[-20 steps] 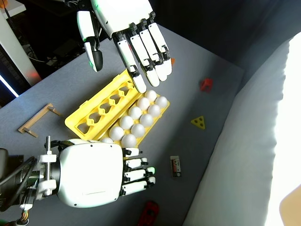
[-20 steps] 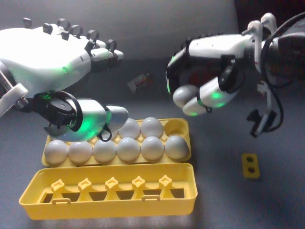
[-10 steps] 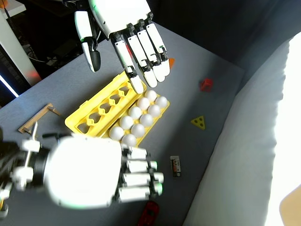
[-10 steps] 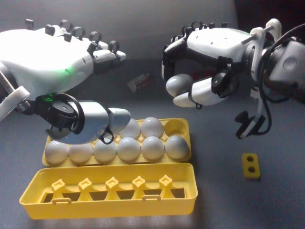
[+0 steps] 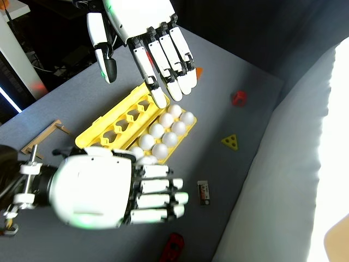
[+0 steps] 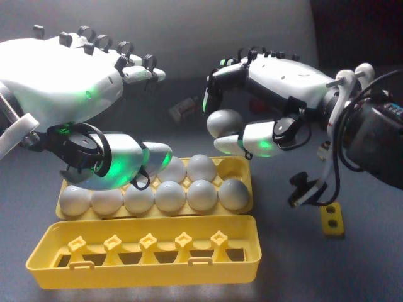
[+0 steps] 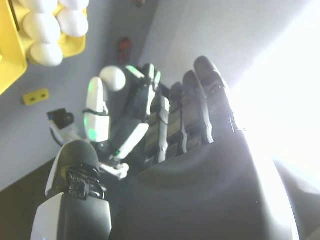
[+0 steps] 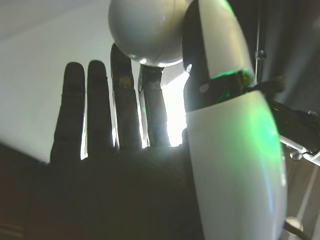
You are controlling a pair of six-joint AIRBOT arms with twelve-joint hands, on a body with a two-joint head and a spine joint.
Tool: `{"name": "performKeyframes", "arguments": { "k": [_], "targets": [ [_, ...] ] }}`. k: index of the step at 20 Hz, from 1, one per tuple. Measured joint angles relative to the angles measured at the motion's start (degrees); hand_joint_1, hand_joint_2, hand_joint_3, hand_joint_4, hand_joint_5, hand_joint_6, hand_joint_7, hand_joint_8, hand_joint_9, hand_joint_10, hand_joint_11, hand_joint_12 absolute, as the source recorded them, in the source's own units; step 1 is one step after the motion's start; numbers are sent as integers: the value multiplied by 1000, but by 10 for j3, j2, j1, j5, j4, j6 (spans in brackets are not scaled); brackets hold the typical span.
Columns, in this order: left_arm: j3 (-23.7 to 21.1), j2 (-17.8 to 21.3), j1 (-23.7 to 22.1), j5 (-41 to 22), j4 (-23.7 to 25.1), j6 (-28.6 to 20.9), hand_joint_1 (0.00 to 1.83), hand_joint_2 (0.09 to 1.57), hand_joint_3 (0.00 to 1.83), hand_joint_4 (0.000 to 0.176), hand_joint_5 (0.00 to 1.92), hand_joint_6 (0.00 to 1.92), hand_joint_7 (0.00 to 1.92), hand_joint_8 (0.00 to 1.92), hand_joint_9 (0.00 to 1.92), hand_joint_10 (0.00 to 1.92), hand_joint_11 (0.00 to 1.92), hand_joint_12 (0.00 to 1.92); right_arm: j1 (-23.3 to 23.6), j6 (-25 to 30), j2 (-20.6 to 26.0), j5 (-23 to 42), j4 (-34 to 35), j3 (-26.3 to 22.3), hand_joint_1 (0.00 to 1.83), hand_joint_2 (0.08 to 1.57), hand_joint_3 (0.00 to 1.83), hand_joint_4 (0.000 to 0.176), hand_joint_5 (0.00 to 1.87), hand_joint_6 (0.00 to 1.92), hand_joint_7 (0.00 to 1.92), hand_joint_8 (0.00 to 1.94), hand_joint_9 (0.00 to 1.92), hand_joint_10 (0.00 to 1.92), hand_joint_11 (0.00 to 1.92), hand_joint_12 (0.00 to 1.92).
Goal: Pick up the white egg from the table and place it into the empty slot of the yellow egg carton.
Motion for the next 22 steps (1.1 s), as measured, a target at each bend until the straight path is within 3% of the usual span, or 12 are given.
{"name": "performKeyframes", "arguments": {
  "k": [4, 7, 11, 18, 22],
  "targets": [
    [0, 0, 0, 0, 0, 0, 120, 1294, 0, 43, 137, 0, 107, 0, 122, 3, 0, 575, -14, 30, -2, 3, 17, 2, 1106, 1176, 0, 0, 857, 1205, 463, 5, 158, 148, 0, 491],
    [0, 0, -1, 0, -2, 1, 120, 1294, 0, 43, 140, 2, 107, 0, 122, 3, 0, 580, -24, 90, -13, 7, 8, 11, 1107, 1177, 0, 0, 855, 1209, 473, 8, 155, 151, 0, 478],
    [0, 0, -1, 0, -2, 4, 121, 1294, 0, 43, 143, 3, 108, 0, 123, 2, 0, 582, -43, 154, -30, 7, -38, 33, 1110, 1178, 0, 0, 853, 1210, 482, 9, 163, 172, 0, 537],
    [1, 0, -1, -1, -2, 4, 125, 1293, 0, 43, 142, 2, 108, 0, 124, 2, 0, 585, -67, 281, -60, 34, -129, 84, 1108, 1178, 0, 0, 854, 1211, 483, 6, 150, 193, 0, 477],
    [1, 0, -1, -1, -1, 4, 132, 1292, 0, 45, 140, 0, 108, 0, 124, 2, 0, 588, -67, 294, -72, 35, -135, 94, 1107, 1178, 0, 0, 852, 1213, 484, 4, 160, 218, 0, 521]
  ]
}}
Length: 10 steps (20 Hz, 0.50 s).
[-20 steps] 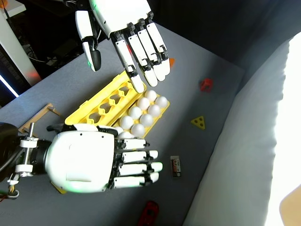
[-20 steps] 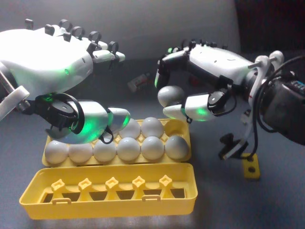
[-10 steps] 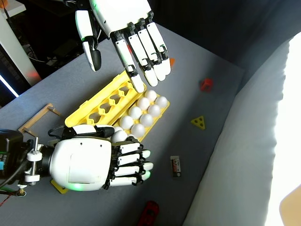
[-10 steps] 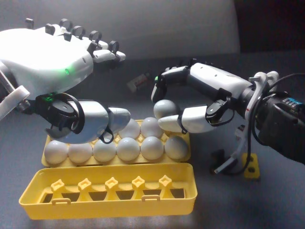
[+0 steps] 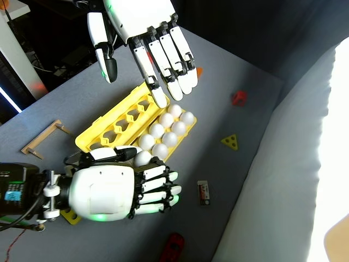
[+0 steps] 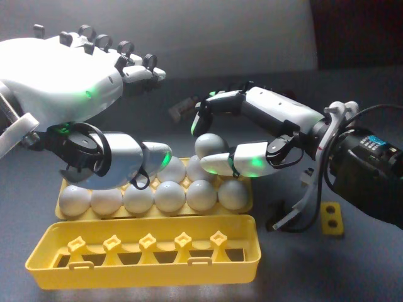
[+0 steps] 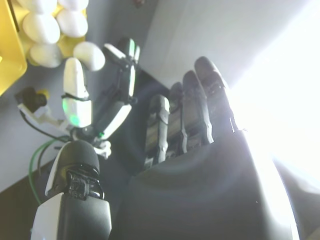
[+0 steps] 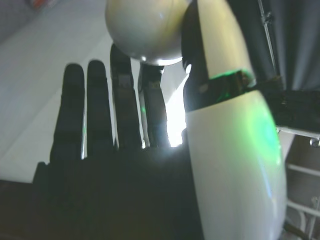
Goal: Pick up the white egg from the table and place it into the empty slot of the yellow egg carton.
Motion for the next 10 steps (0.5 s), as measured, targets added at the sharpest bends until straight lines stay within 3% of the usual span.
{"name": "performKeyframes", "arguments": {
  "k": [10],
  "targets": [
    [0, 0, -5, 0, 0, 0, 129, 1296, 1, 45, 140, 0, 117, 3, 125, 1, 0, 594, -8, 15, -8, 3, -4, 15, 1109, 1178, 0, 0, 853, 1212, 484, 4, 156, 226, 0, 526]
  ]
}}
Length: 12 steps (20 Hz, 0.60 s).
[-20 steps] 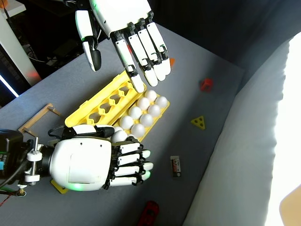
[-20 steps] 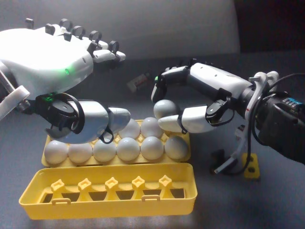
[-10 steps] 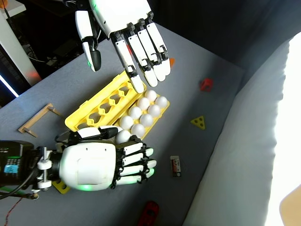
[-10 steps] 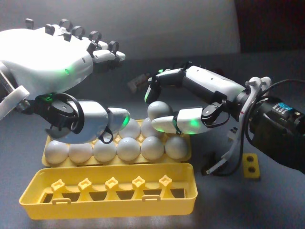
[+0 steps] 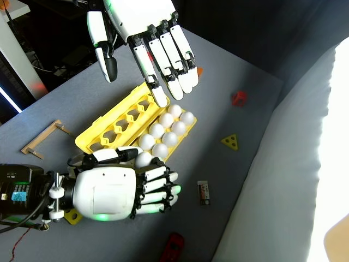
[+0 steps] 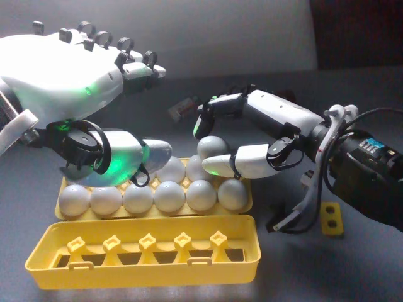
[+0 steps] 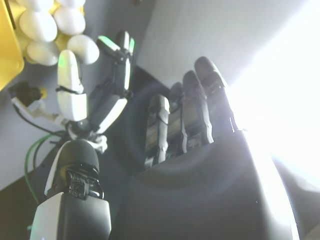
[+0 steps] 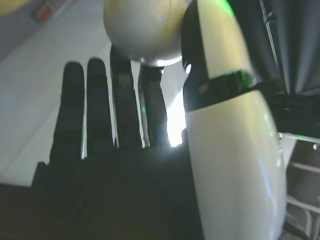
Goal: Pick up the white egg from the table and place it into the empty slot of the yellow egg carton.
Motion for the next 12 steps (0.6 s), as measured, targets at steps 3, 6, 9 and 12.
{"name": "performKeyframes", "arguments": {
  "k": [3, 6, 9, 12],
  "targets": [
    [0, 0, 0, 0, 0, 0, 122, 1297, 2, 45, 140, 0, 110, 0, 124, 1, 0, 597, 0, 3, -1, 0, -5, 0, 1110, 1178, 0, 0, 852, 1212, 485, 4, 156, 229, 0, 527],
    [0, 0, 0, 0, 0, 0, 119, 1298, 2, 45, 141, 0, 109, 0, 124, 1, 0, 597, -4, 9, -1, 0, -14, 0, 1113, 1178, 0, 0, 851, 1214, 486, 3, 149, 246, 0, 578],
    [0, 0, 0, 0, 0, 0, 118, 1299, 2, 46, 140, 0, 110, 0, 123, 0, 0, 596, -7, 9, -2, -2, -14, 0, 1111, 1178, 0, 0, 854, 1210, 487, 3, 143, 264, 0, 633],
    [0, 0, 0, 0, 0, 0, 118, 1299, 2, 46, 138, 0, 110, 0, 121, 0, 0, 593, -7, 9, -2, 0, -21, 0, 1112, 1178, 0, 0, 854, 1210, 487, 3, 141, 267, 0, 637]
  ]
}}
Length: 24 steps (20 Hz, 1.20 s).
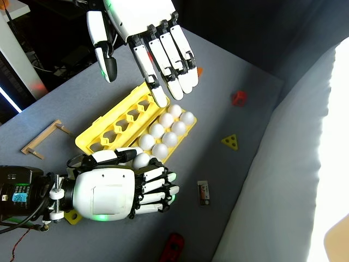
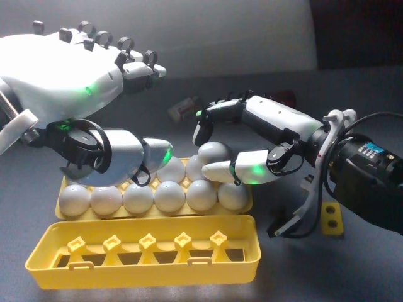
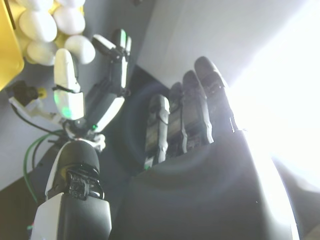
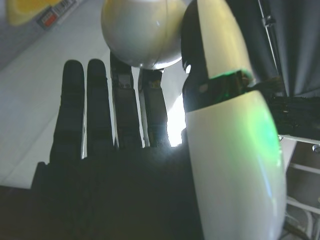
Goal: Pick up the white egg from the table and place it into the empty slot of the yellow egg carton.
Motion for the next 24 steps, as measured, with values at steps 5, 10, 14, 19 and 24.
{"name": "performKeyframes", "arguments": {
  "k": [5, 10, 14, 19, 24],
  "targets": [
    [0, 0, 0, 0, 0, 0, 117, 1299, 1, 46, 138, 0, 112, 1, 122, 0, 0, 587, -4, 0, -3, 4, -8, 4, 1113, 1178, 0, 0, 852, 1213, 487, 1, 125, 303, 0, 562],
    [0, 0, 0, 0, 0, 0, 116, 1299, 1, 46, 133, 0, 110, 0, 121, 0, 0, 585, -4, 0, -3, 4, -9, 5, 1075, 1186, 2, 0, 836, 1236, 480, 2, 124, 340, 0, 685],
    [0, 0, 0, 0, 0, 0, 115, 1299, 1, 46, 126, 0, 106, 0, 121, 0, 0, 585, -4, 2, -3, 4, -11, 7, 1024, 1064, 0, 0, 575, 899, 472, 1, 139, 378, 0, 825],
    [0, 0, 0, 0, 0, 0, 116, 1300, 1, 46, 124, 0, 105, 0, 116, 0, 0, 578, -4, 21, -2, 7, -34, 10, 1019, 1014, 0, 0, 510, 776, 467, 0, 147, 365, 0, 838],
    [0, 0, 0, 0, 0, 0, 118, 1300, 1, 46, 128, 2, 106, 0, 117, 0, 0, 575, -4, 21, -2, 8, -34, 12, 1002, 1005, 0, 0, 403, 719, 432, 0, 133, 352, 0, 840]
  ]
}}
